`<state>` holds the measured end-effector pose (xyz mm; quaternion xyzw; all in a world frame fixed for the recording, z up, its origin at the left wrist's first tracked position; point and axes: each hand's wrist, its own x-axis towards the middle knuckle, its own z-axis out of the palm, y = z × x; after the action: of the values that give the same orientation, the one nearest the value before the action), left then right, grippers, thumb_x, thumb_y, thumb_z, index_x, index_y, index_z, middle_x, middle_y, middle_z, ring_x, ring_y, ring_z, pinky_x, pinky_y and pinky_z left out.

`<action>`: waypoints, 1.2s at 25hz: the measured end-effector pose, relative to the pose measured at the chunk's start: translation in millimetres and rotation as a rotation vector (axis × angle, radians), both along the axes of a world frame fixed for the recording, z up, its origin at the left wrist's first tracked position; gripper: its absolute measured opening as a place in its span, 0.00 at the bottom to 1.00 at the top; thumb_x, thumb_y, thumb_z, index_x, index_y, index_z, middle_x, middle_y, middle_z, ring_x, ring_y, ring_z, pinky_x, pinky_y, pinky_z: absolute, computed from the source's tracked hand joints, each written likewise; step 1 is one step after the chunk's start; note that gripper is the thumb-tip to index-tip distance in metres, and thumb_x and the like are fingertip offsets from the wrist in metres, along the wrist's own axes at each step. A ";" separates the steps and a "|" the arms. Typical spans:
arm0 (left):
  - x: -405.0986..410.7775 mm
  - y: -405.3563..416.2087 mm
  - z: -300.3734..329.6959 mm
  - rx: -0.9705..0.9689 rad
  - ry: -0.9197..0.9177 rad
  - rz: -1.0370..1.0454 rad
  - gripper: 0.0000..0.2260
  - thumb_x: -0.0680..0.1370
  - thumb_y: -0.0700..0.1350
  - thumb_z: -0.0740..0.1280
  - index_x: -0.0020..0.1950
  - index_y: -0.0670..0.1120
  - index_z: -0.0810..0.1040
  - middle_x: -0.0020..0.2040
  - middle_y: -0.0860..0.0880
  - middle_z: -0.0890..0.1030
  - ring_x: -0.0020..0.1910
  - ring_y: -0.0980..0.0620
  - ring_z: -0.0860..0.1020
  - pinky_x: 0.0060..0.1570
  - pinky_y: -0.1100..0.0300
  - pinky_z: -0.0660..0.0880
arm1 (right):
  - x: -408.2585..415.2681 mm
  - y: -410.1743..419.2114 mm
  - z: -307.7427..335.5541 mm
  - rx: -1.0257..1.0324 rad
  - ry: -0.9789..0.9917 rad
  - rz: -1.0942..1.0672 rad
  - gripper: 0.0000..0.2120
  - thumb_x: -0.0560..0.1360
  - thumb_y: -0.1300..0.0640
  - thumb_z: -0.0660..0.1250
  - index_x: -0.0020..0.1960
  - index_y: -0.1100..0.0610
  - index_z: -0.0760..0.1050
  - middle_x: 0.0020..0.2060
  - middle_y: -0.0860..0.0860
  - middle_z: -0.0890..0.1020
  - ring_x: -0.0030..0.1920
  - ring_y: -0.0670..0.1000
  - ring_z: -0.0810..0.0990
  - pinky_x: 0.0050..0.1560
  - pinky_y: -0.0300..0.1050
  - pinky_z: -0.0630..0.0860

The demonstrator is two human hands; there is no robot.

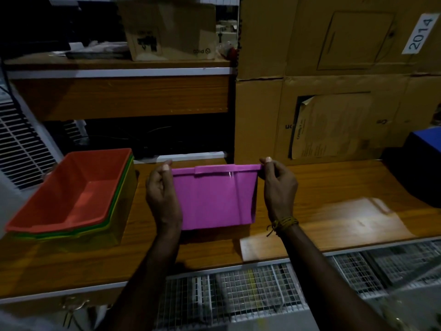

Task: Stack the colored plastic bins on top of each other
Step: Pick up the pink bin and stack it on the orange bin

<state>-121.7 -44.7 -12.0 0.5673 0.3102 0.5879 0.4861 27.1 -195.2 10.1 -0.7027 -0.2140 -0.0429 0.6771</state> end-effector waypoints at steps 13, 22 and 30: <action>-17.4 -1.4 -15.2 0.018 0.041 -0.027 0.17 0.79 0.59 0.59 0.53 0.50 0.80 0.46 0.52 0.83 0.43 0.58 0.78 0.38 0.66 0.72 | -16.2 -3.2 -11.5 -0.004 0.060 -0.056 0.12 0.81 0.47 0.61 0.41 0.41 0.79 0.42 0.48 0.85 0.47 0.52 0.85 0.51 0.59 0.83; -33.2 0.6 -64.7 -0.060 0.205 -0.055 0.09 0.75 0.64 0.63 0.48 0.63 0.79 0.44 0.63 0.82 0.43 0.61 0.80 0.37 0.67 0.73 | -26.9 -9.7 -60.5 -0.160 0.171 -0.044 0.16 0.83 0.52 0.60 0.45 0.59 0.83 0.41 0.59 0.85 0.45 0.61 0.84 0.49 0.59 0.83; -35.1 -0.6 -79.1 -0.112 0.331 -0.121 0.10 0.72 0.60 0.64 0.50 0.62 0.79 0.50 0.59 0.83 0.52 0.55 0.81 0.50 0.49 0.81 | -24.8 -11.1 -80.7 -0.286 0.230 -0.049 0.13 0.81 0.55 0.63 0.43 0.60 0.81 0.36 0.53 0.82 0.37 0.51 0.79 0.31 0.30 0.69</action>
<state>-156.8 -45.3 -91.1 0.6458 0.3835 0.4381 0.4939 2.3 -206.4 -70.6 -0.7972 -0.1222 0.0522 0.5889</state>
